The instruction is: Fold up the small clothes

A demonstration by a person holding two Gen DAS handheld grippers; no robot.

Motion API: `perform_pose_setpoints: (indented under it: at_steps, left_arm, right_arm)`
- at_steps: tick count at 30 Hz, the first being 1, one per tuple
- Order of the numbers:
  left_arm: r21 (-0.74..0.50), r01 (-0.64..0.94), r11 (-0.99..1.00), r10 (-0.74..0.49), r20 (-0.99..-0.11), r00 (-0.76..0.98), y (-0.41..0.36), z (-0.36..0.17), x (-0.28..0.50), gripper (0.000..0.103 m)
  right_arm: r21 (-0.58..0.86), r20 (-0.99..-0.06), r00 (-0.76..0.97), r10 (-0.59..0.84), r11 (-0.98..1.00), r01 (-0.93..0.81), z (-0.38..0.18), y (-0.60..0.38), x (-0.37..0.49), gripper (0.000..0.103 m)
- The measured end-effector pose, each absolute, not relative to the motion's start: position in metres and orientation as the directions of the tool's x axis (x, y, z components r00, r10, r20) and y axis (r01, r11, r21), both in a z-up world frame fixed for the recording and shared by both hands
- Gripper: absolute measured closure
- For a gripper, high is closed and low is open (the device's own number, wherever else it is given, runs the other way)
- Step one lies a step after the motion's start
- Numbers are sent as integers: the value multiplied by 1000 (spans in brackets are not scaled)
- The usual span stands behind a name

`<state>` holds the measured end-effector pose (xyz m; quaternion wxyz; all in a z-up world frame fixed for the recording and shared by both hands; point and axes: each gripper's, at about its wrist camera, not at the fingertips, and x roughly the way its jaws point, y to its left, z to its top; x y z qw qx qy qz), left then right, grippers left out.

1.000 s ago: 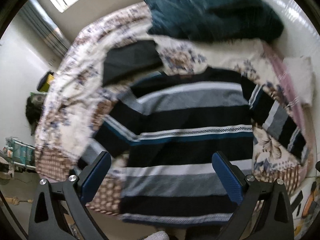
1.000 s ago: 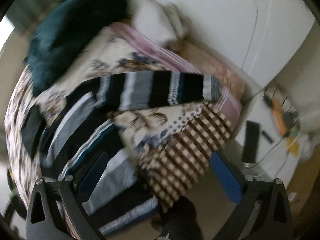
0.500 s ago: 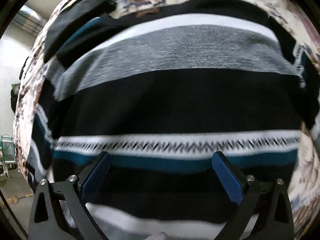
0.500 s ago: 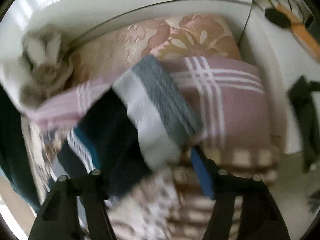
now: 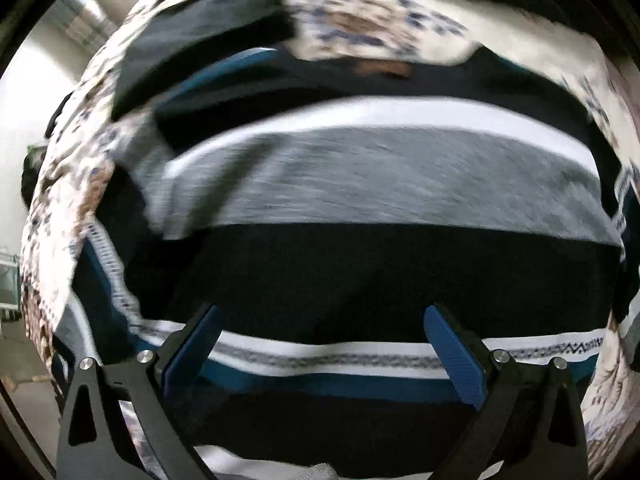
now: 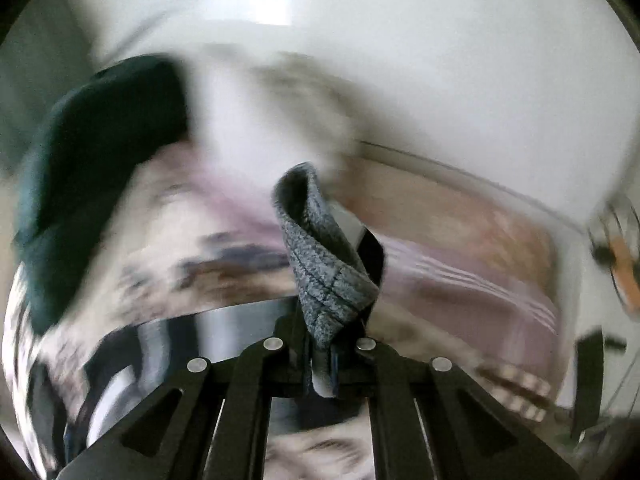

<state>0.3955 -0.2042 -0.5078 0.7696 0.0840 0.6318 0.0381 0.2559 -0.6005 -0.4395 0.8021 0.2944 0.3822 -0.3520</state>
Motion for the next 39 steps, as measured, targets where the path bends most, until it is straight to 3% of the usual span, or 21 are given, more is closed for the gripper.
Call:
perform_pose_setpoints:
  at_steps: [6,11,18,25,28,29,30,32,33,39]
  left_arm:
    - [185,-104,977,204,-952,229,-107,-479,395,0]
    - [206,-241,949,256,-946,200,-16,-485,391,0]
    - [249,-320,914,298,-948,115,58,-512,363,0]
    - [231,-369,900,274,-959,68,89,-528,350,0]
    - [215,-393,894,262,-962,70,99,-520,342,0]
    - [206,-407,890,256,-964,71,104,-517,337,0]
    - [193,-423,885,243,-968,68,109,-515,330,0]
    - [128,-485,865,177,-982,57,124,-511,311,0]
    - [84,-526,846,129,-990,49,132,-512,299,0]
    - [-185,-751,635,-196,-978,75,162,-546,241,1]
  right_arm:
    - [191,-794,596,-124,879,438,-406,-423,365,96]
    - [129,-853,520,37,981,142,-476,-252,432,96]
    - [-41,-923,383,-31,999,-19,-596,-89,462,97]
    - [-77,-928,367,-63,997,-23,-603,-39,469,96]
    - [-10,-964,264,0,999,-35,-613,-44,472,88]
    - [35,-967,251,39,999,-23,-611,-52,469,80]
    - [80,-964,252,79,997,-8,-606,-61,463,60]
    - [137,-957,264,124,990,30,-594,-82,449,32]
    - [145,-956,265,126,988,53,-591,-92,439,28]
    - [88,-975,215,56,986,140,-590,-137,384,26]
